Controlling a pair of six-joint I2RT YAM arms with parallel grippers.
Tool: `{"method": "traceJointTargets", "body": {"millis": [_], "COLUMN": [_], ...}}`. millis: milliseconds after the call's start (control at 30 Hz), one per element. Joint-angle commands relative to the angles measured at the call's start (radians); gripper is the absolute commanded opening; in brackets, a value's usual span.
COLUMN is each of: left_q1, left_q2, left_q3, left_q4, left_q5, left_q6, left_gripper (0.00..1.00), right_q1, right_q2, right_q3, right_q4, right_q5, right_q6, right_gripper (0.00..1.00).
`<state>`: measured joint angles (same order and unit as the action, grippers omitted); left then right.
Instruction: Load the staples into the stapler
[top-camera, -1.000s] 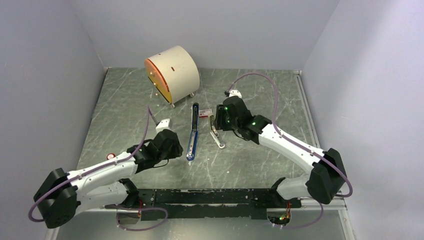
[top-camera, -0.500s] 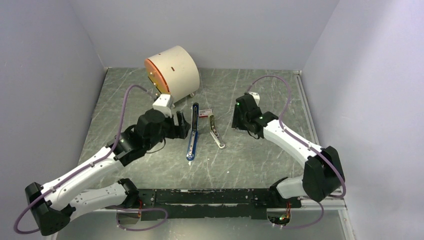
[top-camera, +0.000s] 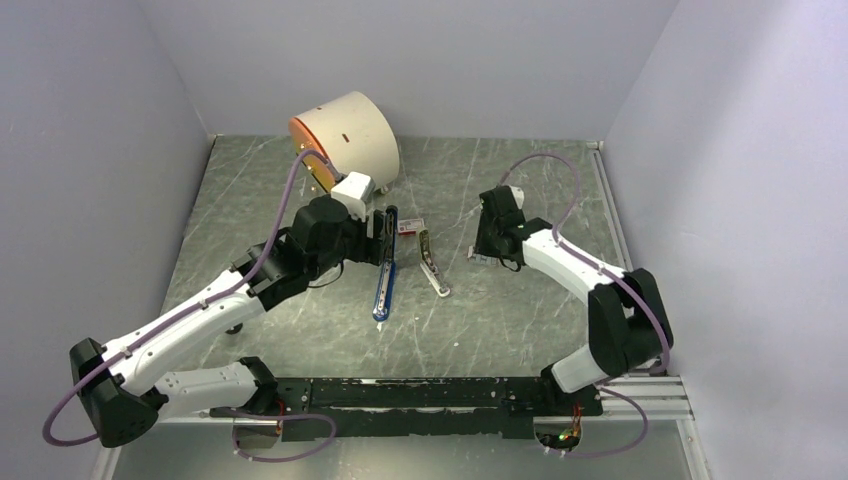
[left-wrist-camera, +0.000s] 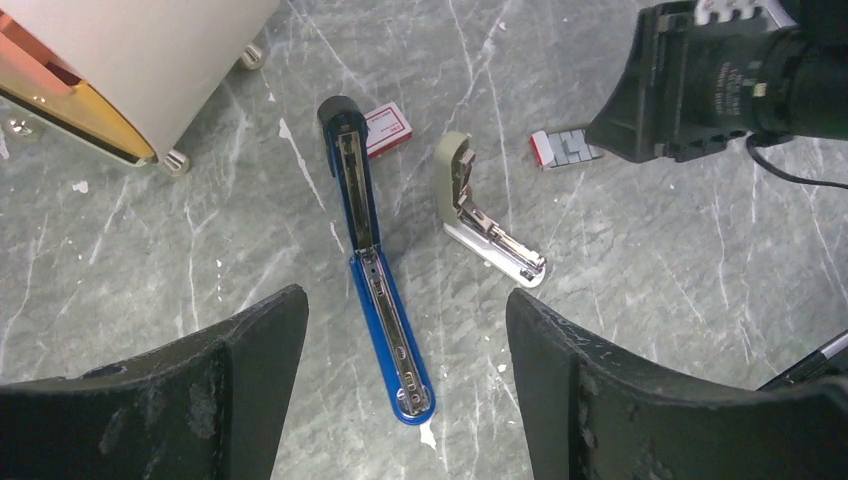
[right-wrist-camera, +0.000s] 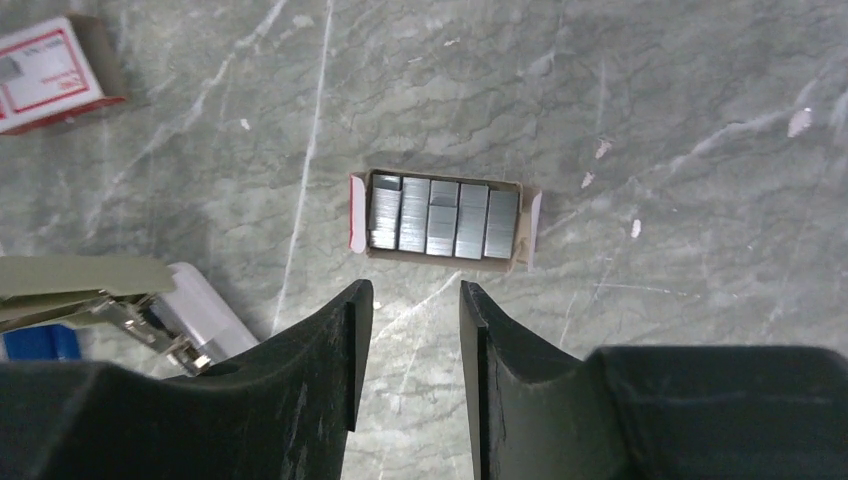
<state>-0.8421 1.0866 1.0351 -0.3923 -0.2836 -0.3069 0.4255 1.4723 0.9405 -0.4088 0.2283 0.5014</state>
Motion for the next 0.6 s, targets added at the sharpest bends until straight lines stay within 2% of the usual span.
{"method": "traceJointTargets", "body": {"millis": [0, 233, 400, 567], "left_q1": [0.0, 0.001, 0.001, 0.0], "left_q2": [-0.022, 0.001, 0.004, -0.013], "left_q3": [-0.007, -0.014, -0.014, -0.033], "left_q4": [0.043, 0.057, 0.046, 0.058], "left_q5": [0.009, 0.035, 0.026, 0.014], "left_q6": [0.009, -0.003, -0.01, -0.021], "left_gripper": [0.77, 0.76, 0.76, 0.77], "right_q1": [-0.007, -0.017, -0.02, -0.019], "right_q2": [0.078, 0.125, 0.154, 0.175], "right_q3": [0.024, 0.056, 0.075, 0.081], "right_q4": [0.034, 0.017, 0.0, 0.0], "right_q5": [0.003, 0.061, 0.059, 0.043], "right_q6": [-0.025, -0.032, -0.038, -0.034], "right_gripper": [0.41, 0.43, 0.41, 0.44]}}
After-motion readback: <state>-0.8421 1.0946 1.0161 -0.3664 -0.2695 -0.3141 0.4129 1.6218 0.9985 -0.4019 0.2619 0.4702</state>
